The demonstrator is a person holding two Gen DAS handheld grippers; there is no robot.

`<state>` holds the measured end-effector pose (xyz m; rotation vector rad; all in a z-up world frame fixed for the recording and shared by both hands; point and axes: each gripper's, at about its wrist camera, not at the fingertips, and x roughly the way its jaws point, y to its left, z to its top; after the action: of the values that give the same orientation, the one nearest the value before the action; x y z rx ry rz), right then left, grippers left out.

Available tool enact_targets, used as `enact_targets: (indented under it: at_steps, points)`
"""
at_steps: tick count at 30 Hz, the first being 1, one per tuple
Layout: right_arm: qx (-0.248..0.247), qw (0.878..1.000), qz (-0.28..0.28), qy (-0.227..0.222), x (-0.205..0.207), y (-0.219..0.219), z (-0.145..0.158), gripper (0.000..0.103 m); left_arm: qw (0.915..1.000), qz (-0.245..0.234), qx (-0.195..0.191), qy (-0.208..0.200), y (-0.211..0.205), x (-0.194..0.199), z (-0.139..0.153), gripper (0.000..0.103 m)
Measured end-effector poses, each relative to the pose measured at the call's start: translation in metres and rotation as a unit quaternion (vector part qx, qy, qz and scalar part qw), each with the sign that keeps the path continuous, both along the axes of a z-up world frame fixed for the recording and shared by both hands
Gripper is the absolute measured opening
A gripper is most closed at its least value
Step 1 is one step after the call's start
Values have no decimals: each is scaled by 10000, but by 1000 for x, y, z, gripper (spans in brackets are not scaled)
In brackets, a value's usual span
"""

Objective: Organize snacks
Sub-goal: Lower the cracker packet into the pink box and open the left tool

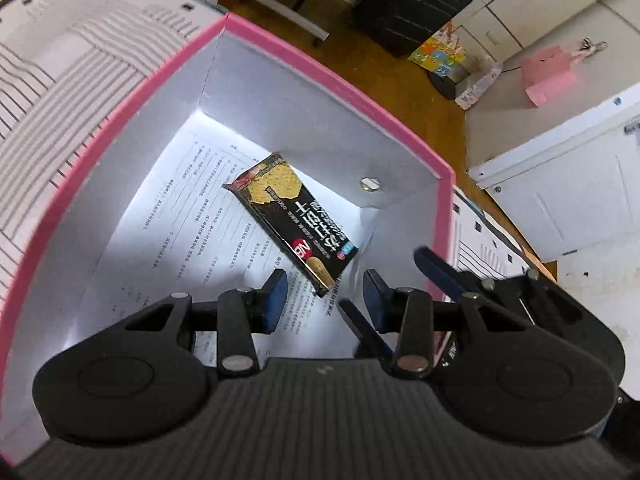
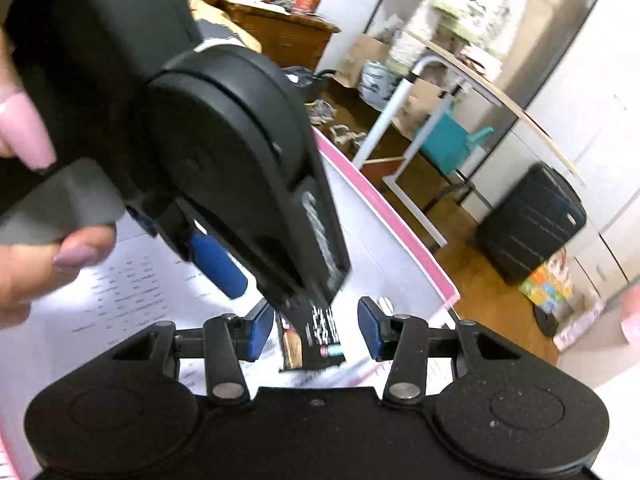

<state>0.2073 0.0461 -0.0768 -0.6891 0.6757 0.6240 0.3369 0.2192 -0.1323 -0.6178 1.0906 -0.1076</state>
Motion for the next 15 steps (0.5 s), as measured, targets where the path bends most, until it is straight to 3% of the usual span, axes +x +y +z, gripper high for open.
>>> enact_targets:
  at_steps: [3,7,15]
  points:
    - [148,9998,-80,129,-19,-13,18,51,9999,-29,85,-76,1,-12,14,40]
    - [249,9993,-215,184,-46,-29,47,52,9972,-151,691,-250,-7,-30,41,40]
    - [343,9983,-423,191,-65,-58,88,52,9883,-517,1390,-355,-25,-78,86,42]
